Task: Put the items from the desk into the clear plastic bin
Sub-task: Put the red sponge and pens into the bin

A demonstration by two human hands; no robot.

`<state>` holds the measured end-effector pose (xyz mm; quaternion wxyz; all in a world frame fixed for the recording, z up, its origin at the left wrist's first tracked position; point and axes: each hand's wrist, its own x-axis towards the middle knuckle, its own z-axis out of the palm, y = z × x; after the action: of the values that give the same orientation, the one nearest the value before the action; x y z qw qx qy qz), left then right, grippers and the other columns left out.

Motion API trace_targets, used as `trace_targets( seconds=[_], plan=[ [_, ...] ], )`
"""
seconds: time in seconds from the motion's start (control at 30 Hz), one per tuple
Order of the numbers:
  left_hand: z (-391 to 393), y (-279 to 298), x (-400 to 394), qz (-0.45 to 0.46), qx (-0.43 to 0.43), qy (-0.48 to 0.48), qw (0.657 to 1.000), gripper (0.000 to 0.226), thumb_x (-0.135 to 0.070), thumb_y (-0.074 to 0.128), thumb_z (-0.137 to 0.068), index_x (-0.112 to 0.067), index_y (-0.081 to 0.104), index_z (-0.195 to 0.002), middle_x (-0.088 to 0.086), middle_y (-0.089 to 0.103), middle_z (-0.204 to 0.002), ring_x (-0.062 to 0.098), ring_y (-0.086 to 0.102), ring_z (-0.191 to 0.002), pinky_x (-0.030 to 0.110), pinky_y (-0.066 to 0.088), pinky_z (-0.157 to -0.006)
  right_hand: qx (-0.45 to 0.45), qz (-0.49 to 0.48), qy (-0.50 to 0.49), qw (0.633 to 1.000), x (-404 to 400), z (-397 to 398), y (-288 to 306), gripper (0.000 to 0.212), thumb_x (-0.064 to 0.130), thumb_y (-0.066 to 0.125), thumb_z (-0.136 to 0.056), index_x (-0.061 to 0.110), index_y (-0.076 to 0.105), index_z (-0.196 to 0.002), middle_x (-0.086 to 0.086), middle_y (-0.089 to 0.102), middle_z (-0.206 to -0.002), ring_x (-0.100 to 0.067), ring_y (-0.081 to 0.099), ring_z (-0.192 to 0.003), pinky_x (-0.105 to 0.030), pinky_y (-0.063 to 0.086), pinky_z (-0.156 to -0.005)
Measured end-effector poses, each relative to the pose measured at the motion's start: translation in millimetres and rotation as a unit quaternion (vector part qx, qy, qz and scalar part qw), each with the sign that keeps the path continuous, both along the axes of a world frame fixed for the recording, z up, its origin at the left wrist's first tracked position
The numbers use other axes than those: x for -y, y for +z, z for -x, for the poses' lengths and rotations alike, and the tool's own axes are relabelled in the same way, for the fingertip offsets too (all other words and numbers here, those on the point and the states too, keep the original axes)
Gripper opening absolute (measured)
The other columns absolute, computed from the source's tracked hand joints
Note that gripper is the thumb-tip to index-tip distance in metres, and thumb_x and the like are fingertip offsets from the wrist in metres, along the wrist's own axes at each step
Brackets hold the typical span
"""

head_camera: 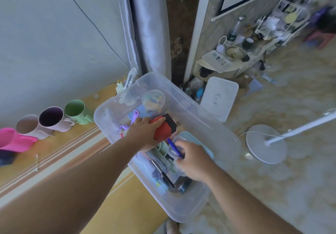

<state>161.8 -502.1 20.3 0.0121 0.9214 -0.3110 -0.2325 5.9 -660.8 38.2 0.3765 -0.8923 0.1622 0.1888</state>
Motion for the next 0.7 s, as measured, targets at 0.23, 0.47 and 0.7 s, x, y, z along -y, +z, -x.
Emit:
trace_targets(
  seconds=[0.23, 0.47, 0.7],
  plan=[
    [15, 6, -12, 0.029, -0.017, 0.024, 0.999, 0.081, -0.054, 0.058, -0.085, -0.049, 0.019, -0.156, 0.003, 0.032, -0.157, 0.039, 0.028, -0.14, 0.055, 0.034, -0.112, 0.023, -0.005, -0.064, 0.998, 16, -36, -20, 0.01, 0.026, 0.072, -0.093, 0.02, 0.067, -0.1, 0.005, 0.064, -0.074, -0.013, 0.058, -0.065, -0.033, 0.051, -0.063],
    [34, 9, -16, 0.061, 0.011, 0.007, 0.998, 0.068, -0.042, 0.056, -0.087, -0.048, 0.031, -0.15, 0.003, 0.025, -0.159, 0.038, 0.026, -0.14, 0.055, 0.031, -0.114, 0.043, 0.075, -0.063, 0.994, 11, -35, -37, 0.037, 0.032, 0.077, -0.091, 0.028, 0.043, -0.075, 0.01, 0.047, -0.068, -0.018, 0.049, -0.065, -0.025, 0.033, -0.056],
    [40, 23, -27, 0.125, 0.025, 0.003, 0.992, 0.058, -0.034, 0.059, -0.089, -0.044, 0.048, -0.145, -0.001, 0.036, -0.156, 0.032, 0.028, -0.14, 0.053, 0.031, -0.115, 0.018, 0.1, -0.048, 0.994, 36, -33, -38, 0.039, 0.041, 0.083, -0.085, 0.017, 0.06, -0.107, -0.004, 0.063, -0.099, -0.029, 0.062, -0.093, -0.035, 0.047, -0.074]
  ],
)
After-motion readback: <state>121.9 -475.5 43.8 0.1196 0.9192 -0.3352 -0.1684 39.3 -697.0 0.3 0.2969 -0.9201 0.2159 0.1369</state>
